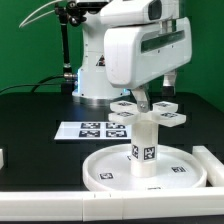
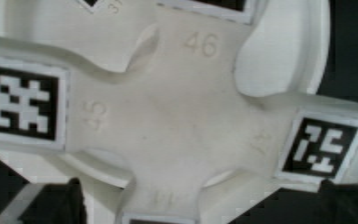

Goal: Assemble round table

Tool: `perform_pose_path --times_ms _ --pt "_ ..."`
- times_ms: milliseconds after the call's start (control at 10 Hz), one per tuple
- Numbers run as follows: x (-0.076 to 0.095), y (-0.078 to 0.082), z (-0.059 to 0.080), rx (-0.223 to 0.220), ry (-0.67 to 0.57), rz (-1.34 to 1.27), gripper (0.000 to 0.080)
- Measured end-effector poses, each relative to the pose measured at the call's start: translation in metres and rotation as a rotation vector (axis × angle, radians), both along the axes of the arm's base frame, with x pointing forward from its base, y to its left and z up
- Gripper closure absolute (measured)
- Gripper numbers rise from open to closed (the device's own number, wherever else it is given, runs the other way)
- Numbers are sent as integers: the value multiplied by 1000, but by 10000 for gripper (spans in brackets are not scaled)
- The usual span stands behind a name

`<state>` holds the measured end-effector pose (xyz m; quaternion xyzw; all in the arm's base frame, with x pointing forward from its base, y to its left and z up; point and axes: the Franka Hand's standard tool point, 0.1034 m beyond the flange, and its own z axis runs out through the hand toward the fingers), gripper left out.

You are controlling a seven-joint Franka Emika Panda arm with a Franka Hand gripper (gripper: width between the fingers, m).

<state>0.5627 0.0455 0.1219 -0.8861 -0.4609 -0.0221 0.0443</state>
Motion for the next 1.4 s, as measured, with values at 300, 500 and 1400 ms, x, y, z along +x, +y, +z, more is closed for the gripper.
perform_pose_path --times_ms 300,500,1400 --pt "0 -4 -1 -25 -20 247 150" --pt "-3 -6 -1 -35 -35 379 150" --pt "-6 -18 -13 -37 -26 461 150"
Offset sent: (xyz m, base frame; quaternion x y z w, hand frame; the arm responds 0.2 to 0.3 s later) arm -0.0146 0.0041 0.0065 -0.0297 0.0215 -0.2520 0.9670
